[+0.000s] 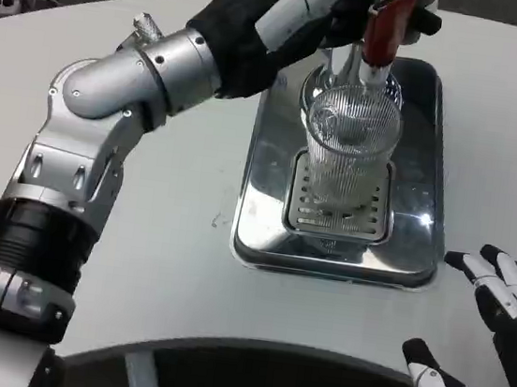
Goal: Grasp the cup under the faucet to collect the drink, then remove the cup.
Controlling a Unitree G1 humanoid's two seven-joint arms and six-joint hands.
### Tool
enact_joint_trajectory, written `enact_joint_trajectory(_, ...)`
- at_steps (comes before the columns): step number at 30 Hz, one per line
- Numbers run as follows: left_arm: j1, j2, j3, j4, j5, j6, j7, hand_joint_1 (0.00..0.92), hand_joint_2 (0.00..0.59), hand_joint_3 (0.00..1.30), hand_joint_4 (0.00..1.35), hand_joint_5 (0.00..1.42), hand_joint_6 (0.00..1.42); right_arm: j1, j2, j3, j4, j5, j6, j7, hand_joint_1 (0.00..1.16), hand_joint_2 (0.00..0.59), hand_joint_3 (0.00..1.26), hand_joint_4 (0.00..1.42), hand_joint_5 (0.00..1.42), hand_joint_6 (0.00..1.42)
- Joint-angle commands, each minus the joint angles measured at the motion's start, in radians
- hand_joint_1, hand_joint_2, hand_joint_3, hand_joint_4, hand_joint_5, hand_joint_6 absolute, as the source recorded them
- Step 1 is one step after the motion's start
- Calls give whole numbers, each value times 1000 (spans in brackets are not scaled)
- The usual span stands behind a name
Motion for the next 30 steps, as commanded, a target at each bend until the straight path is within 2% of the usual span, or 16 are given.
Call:
enact_joint_trajectory(1,-17,-7,-12,33,30,-49,-15,0,125,159,124,256,209,3,4,3,9,3,8,-15,439,414,114,0,0,0)
enact_joint_trajectory(12,-11,20,-54,38,128,-192,-15,0,123,147,101,222,172,7,2,9,7,6,11,-19,439,414,114,0,0,0)
enact_joint_trajectory(17,-11,24,-62,51,155,-229,-14,0,118,136,82,198,150,10,0,12,5,11,7,-22,439,414,114,0,0,0)
enact_joint_trajectory(30,-40,32,-109,124,242,-366,11,0,111,111,41,149,95,4,-11,-16,6,59,17,-27,439,414,114,0,0,0)
